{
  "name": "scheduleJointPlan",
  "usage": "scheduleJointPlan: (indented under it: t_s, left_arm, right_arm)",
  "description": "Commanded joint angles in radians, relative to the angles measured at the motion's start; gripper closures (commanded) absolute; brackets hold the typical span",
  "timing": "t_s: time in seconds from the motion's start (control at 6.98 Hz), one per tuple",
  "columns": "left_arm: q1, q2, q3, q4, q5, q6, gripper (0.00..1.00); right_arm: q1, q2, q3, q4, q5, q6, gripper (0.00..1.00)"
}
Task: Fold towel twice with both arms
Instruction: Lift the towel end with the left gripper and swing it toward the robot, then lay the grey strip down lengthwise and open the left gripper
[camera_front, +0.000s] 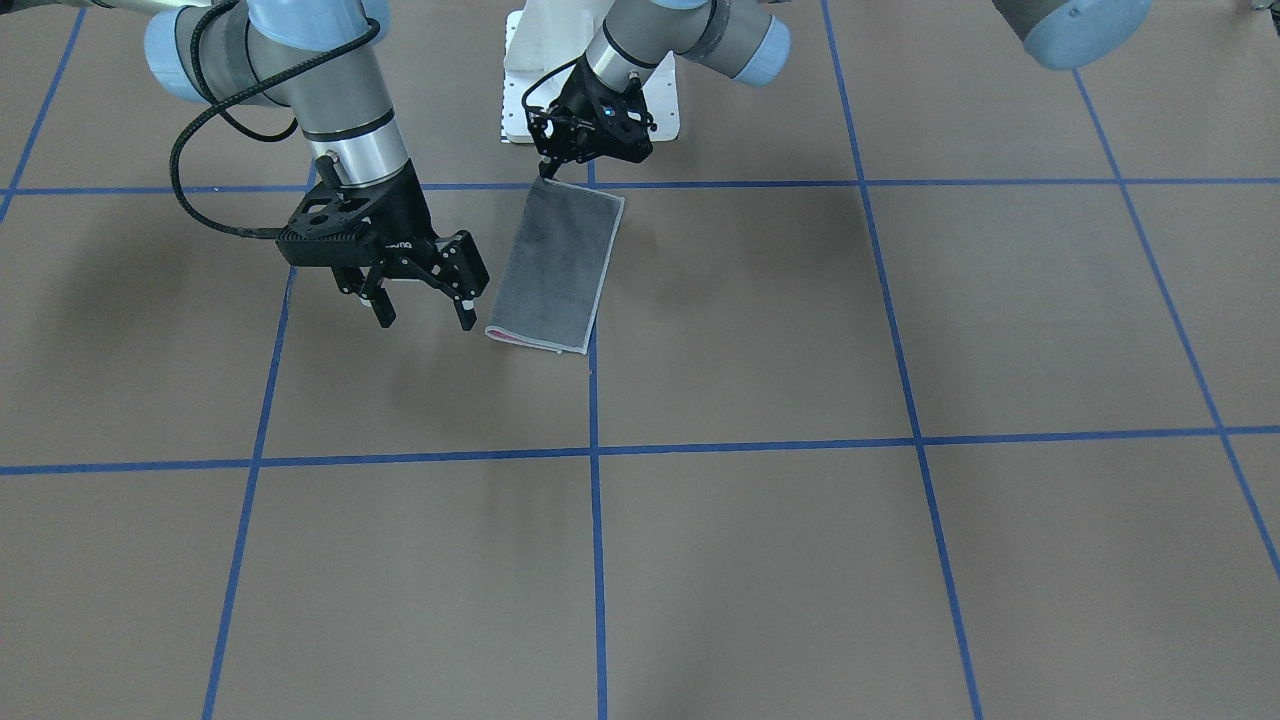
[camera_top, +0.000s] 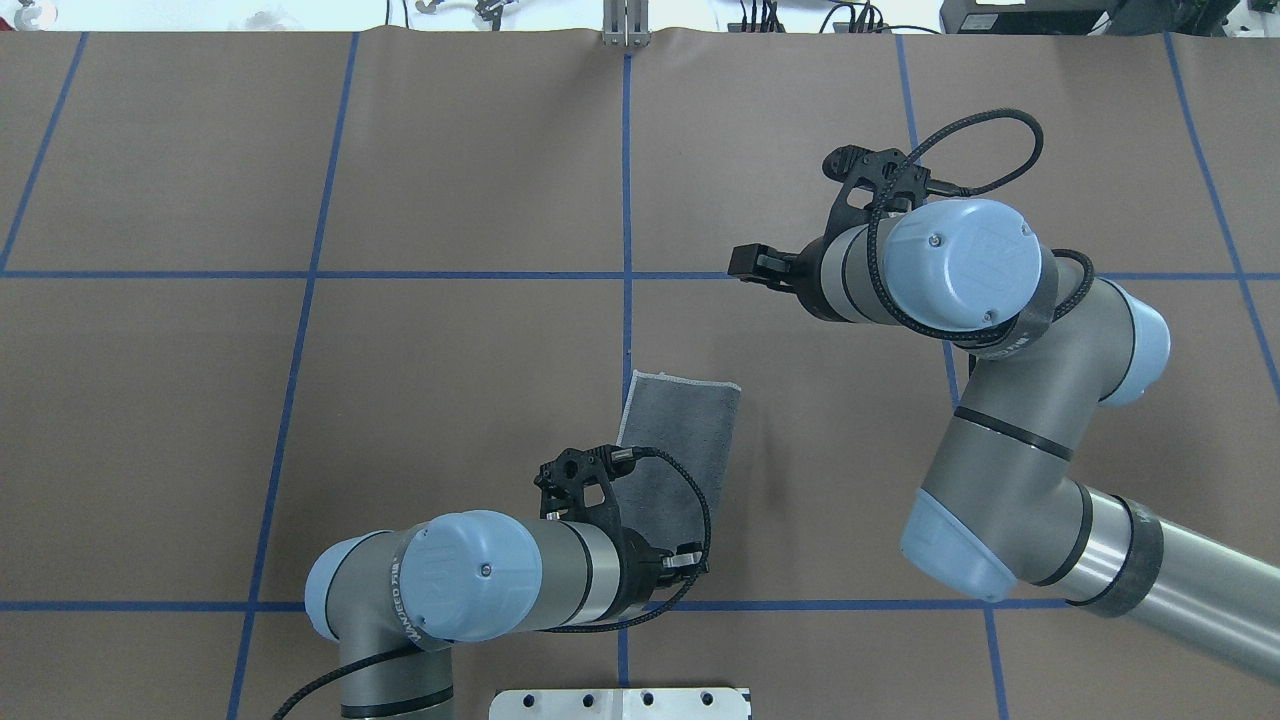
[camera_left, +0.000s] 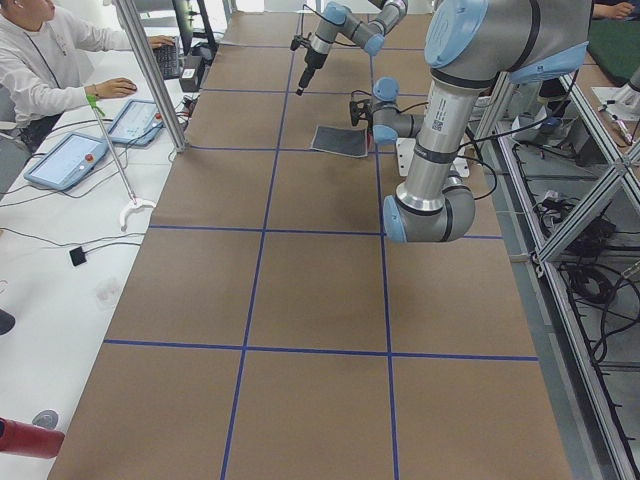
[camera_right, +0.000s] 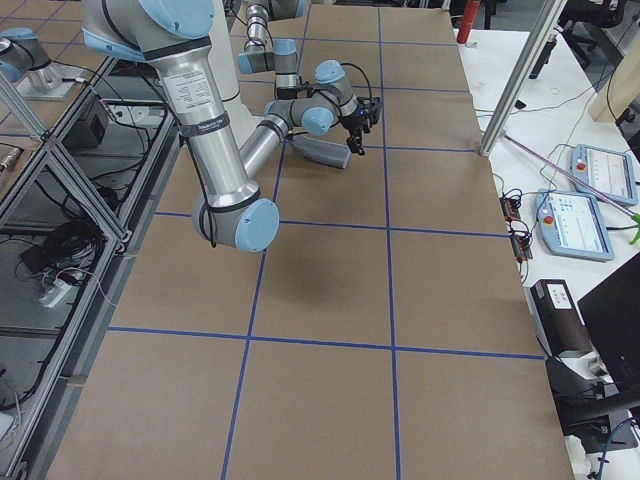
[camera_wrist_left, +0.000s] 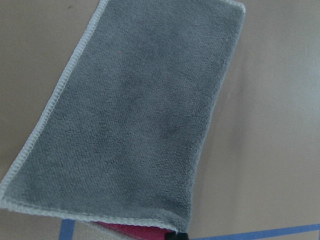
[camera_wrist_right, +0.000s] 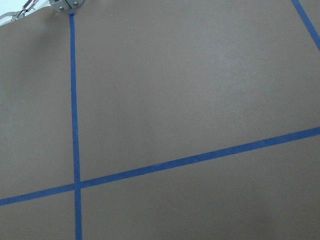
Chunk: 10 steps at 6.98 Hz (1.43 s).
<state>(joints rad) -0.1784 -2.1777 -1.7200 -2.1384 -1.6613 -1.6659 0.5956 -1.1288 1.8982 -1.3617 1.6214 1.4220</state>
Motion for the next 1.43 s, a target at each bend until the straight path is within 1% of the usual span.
scheduleJointPlan:
  t_s: [0.0,0.29,0.43,0.57,0.72,0.86,1.15,1.29]
  left_arm:
    - [-0.001,-0.001,-0.001,0.000,0.000,0.011,0.01]
    - [-0.024,0.007,-0.067,0.003,-0.011,0.015,0.01]
    - [-0.048,0.007,-0.093,0.044,-0.014,0.015,0.01]
    - [-0.090,0.007,-0.133,0.131,-0.053,0.017,0.01]
    - [-0.140,0.015,-0.154,0.159,-0.089,0.017,0.01]
    - [-0.177,0.045,-0.155,0.163,-0.092,0.061,0.01]
    - [-0.240,0.143,-0.173,0.164,-0.095,0.226,0.00]
    - [-0.278,0.192,-0.185,0.164,-0.127,0.311,0.00]
  right_arm:
    - [0.001,0.000,-0.001,0.000,0.000,0.000,0.00]
    - [-0.002,0.003,0.004,0.006,0.005,0.000,0.00]
    - [-0.002,0.004,0.018,0.010,0.005,0.008,0.00]
    - [-0.013,0.004,0.044,0.010,-0.006,0.014,0.00]
    - [-0.055,0.000,0.038,0.030,-0.012,0.008,0.00]
    - [-0.094,-0.008,0.036,0.106,-0.096,0.011,0.00]
    - [-0.143,-0.017,0.048,0.107,-0.110,0.014,0.00]
    - [-0.166,-0.043,0.059,0.105,-0.117,0.018,0.00]
